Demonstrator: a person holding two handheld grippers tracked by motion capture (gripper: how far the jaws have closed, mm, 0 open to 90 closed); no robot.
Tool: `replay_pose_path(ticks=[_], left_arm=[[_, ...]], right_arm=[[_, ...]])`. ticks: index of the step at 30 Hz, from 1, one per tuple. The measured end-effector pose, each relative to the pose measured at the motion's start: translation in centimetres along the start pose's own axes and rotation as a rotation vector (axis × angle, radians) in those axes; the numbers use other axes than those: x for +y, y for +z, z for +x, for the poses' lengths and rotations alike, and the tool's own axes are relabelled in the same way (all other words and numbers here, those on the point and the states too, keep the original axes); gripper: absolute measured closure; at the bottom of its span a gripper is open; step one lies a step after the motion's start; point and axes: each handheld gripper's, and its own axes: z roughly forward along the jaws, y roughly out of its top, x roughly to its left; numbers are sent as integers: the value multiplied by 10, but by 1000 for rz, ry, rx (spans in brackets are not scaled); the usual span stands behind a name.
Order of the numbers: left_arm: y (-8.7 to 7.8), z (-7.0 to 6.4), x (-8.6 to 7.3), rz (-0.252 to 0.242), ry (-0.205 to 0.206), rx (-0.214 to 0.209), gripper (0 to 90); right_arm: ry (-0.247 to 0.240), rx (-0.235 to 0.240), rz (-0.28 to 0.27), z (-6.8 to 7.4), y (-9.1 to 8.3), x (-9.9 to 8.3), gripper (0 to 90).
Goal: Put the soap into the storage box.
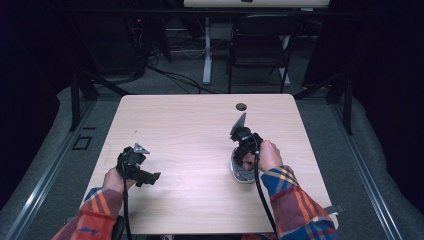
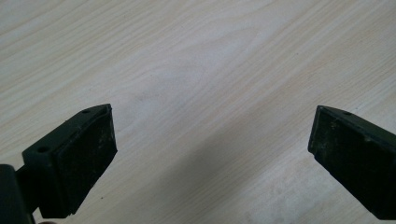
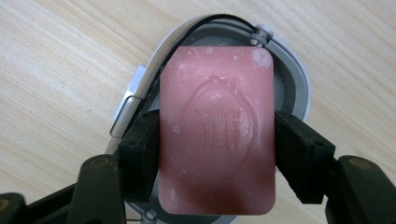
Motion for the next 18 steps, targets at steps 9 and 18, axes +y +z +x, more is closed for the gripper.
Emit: replay_pose_path(ticks=[9,18], left_arm=[[2,-4,3,10,25,-5,9],[2,-5,2,13,26,-8,9]], right_arm=[[13,32,-34,5,-9,-7,356],[-8,53,-66,7,-23,-11,378]])
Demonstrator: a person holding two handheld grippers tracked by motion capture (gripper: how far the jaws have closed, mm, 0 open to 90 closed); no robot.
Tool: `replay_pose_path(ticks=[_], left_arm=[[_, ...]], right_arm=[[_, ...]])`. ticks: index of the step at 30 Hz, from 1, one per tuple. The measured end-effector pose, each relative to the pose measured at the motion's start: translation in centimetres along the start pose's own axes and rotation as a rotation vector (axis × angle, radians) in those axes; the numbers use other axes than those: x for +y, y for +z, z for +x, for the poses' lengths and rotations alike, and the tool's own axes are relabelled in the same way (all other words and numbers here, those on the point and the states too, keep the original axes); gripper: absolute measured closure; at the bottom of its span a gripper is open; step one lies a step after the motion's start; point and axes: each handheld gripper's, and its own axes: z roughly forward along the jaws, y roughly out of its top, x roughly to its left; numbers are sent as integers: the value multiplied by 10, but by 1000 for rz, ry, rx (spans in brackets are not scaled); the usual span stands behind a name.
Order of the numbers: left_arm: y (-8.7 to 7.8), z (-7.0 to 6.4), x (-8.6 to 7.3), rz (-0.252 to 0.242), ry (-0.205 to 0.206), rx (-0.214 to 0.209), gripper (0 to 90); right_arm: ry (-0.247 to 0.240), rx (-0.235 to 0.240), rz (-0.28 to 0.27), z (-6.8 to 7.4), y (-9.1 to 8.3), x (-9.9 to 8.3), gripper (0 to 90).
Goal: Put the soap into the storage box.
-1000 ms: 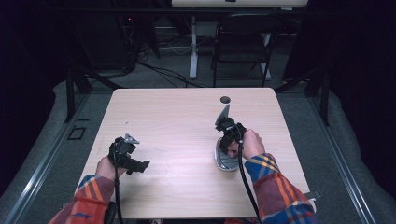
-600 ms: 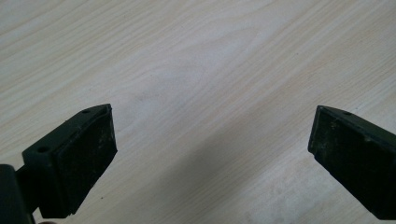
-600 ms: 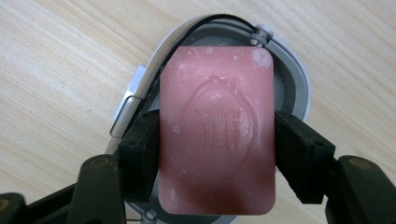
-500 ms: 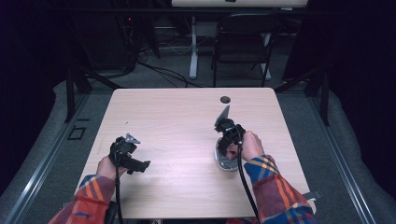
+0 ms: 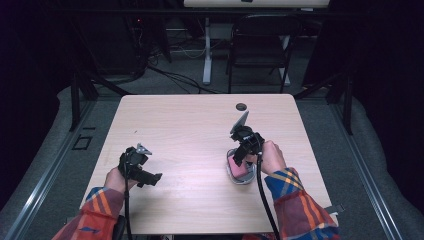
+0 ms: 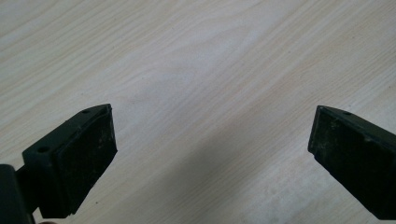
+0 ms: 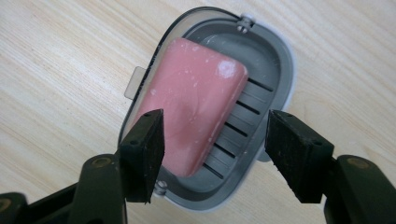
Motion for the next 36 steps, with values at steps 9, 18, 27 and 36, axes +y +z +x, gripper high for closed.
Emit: replay_pose_path(ticks=[9,18,27,36], left_arm=[[0,0,0,2,3,-3,9],[0,0,0,4,4,-5,8],[1,-1,-1,5,7,-2,9],[1,-1,-1,10,8,-1,8]], right_arm=[[-7,1,-41,-4,-15,-9,347],[-47,3,-98,-10,-30,-31,265],[-94,22,-147,-23,-38,-65,159],[-67,-11,-180,-39,-36,-97,130]])
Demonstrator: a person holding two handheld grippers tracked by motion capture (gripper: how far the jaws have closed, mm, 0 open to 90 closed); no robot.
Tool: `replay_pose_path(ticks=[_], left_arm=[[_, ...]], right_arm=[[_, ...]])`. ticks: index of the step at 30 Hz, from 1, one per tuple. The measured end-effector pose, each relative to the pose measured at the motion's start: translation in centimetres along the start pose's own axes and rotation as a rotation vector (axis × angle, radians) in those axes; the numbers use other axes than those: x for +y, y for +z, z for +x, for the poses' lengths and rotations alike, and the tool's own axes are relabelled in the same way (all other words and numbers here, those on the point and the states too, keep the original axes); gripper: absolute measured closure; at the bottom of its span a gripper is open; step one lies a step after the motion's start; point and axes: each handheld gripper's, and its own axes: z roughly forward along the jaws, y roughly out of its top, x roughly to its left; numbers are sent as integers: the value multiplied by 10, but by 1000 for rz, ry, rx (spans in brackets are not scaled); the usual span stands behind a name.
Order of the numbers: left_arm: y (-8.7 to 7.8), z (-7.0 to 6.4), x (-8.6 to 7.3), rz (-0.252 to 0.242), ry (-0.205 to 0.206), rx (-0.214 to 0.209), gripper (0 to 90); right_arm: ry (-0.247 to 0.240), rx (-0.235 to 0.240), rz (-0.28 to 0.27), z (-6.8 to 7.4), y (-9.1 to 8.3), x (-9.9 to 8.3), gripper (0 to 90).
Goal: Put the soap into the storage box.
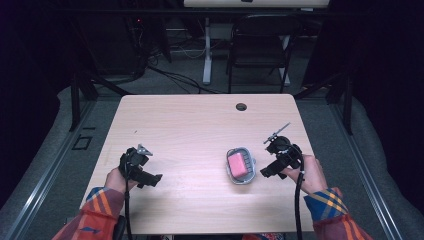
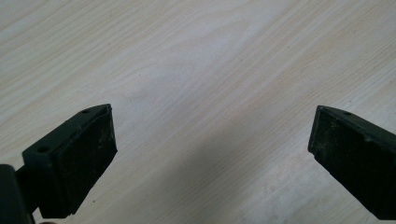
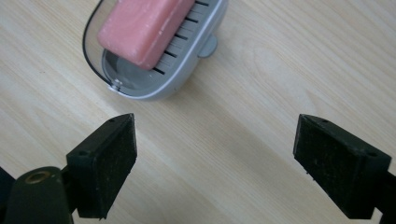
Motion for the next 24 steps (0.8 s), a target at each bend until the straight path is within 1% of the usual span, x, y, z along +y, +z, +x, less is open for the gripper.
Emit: replay_pose_path(ticks=[1,2,3,5,6,7,8,9,10,11,13,14,16,19,20,22,23,24], left_arm=[[0,0,0,0,1,0,8],[0,0,0,0,1,0,8],[0,0,0,1,0,0,8],[1,0,0,1,0,-3,8],[1,0,0,3,0,-3,9],[1,0,0,3,1,-4,8],[1,0,0,4,2,-4,8],[1,0,0,4,2,-4,8],[1,0,0,5,2,-4,8],[1,0,0,4,2,-3,8],[0,0,0,0,4,5,8],[0,0,0,-2,4,6,8],[0,0,0,-3,5,5,9],[1,0,0,-1,5,5,9],[1,-1,1,0,8,5,9],[0,-1,1,-5,16,10,9],[0,-1,2,-12,17,10,9],[0,-1,2,-15,19,10,9]], right_arm=[[8,2,-21,-1,0,-3,131],[8,-8,-34,-2,-1,-7,132],[15,3,-39,-3,-1,-10,130],[17,-10,-41,-4,0,-16,117],[11,-5,-34,-5,1,-18,109],[20,-6,-39,-5,2,-22,100],[15,-9,-32,-5,3,-24,92],[19,-3,-32,-5,5,-27,78],[13,-4,-18,-6,6,-30,61],[20,-4,-22,-6,8,-33,48],[20,-18,-25,-6,12,-40,6],[34,-18,-43,-6,14,-44,0],[27,-14,-62,-8,16,-51,0],[45,-18,-81,-9,22,-63,0],[44,-23,-73,-10,24,-66,0],[39,-2,-53,-12,27,-72,0],[54,-1,-58,-12,29,-75,0],[56,1,-42,-13,31,-77,0]])
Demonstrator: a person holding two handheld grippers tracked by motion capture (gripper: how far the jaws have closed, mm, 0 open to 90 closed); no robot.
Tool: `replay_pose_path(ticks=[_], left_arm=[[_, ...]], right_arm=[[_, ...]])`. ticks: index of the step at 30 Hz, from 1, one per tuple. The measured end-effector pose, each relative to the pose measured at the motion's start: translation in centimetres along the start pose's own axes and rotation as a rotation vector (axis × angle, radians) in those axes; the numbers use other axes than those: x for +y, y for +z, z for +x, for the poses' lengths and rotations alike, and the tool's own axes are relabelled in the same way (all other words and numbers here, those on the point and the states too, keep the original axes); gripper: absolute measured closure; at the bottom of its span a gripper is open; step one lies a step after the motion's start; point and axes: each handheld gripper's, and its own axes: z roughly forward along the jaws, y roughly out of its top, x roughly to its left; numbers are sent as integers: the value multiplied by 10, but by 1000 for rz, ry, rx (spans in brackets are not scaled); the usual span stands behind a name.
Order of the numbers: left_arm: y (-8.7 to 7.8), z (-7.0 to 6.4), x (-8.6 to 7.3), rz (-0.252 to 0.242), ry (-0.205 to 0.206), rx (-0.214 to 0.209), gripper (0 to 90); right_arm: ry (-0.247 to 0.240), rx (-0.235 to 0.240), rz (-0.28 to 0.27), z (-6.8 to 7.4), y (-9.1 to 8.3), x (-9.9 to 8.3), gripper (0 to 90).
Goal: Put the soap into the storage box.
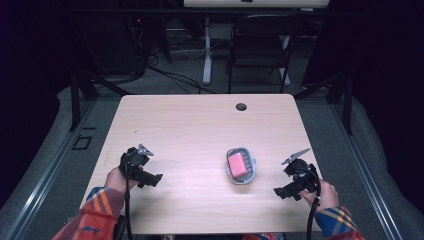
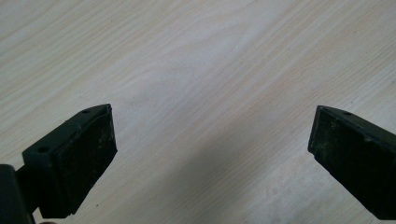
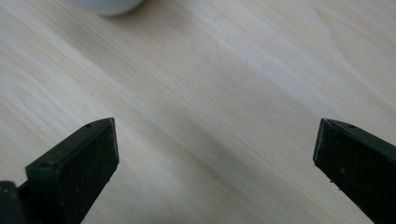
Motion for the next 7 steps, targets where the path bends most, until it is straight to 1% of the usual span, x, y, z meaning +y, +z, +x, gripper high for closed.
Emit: replay_pose_path(ticks=[1,2,3,4,6,7], left_arm=[[0,0,0,3,4,-5,9],[0,0,1,4,6,-7,9],[0,0,1,5,8,-9,9],[1,-1,1,3,8,-6,9],[1,0,1,3,10,-7,9],[1,0,1,7,11,-10,8]], right_arm=[[-1,-8,10,0,1,-2,0],[4,0,10,-1,3,-5,0],[-2,-2,24,-3,3,-6,0],[5,-6,28,-4,4,-7,0],[9,11,30,-7,4,-8,0],[10,7,25,-8,5,-8,0]])
